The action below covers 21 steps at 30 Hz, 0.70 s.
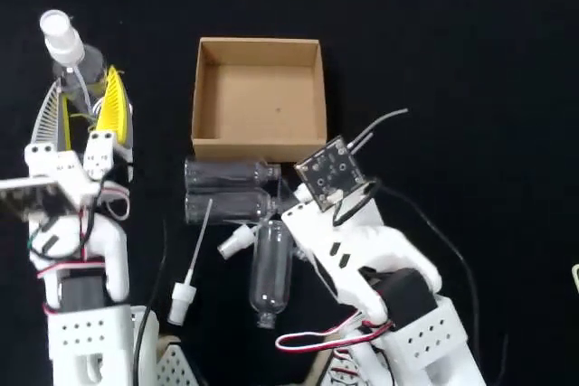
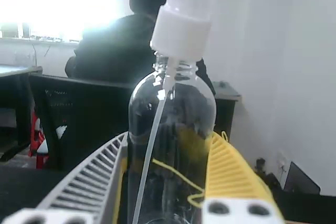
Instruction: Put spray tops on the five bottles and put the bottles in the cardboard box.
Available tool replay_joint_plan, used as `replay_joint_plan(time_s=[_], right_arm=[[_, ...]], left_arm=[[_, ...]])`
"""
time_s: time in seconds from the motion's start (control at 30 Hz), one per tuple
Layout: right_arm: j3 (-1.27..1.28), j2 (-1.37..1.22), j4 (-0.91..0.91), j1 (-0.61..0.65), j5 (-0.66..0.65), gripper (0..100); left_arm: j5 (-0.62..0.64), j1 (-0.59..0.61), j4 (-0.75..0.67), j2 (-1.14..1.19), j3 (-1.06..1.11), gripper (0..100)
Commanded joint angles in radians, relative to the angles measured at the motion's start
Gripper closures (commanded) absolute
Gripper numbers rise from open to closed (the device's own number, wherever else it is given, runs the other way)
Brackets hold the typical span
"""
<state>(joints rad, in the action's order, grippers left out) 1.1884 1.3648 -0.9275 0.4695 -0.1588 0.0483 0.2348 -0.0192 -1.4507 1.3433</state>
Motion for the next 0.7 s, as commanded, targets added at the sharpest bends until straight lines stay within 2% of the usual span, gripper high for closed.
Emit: replay_joint_plan(time_s=[0.0, 0.23, 0.4, 0.67], right_arm=[[0.027, 0.035, 0.049, -0.018, 0.006, 80.0], [0.036, 0.041, 0.049, -0.018, 0.038, 80.0], [0.038, 0.041, 0.049, -0.023, 0.035, 79.9], [0.042, 0.036, 0.049, -0.023, 0.035, 79.9]], left_arm=[[-0.002, 0.024, -0.038, 0.098, -0.111, 91], [-0.002, 0.025, -0.333, 0.252, -0.022, 91], [-0.002, 0.104, -0.516, 0.296, 0.093, 91], [0.002, 0.188, -0.526, 0.304, 0.211, 92]])
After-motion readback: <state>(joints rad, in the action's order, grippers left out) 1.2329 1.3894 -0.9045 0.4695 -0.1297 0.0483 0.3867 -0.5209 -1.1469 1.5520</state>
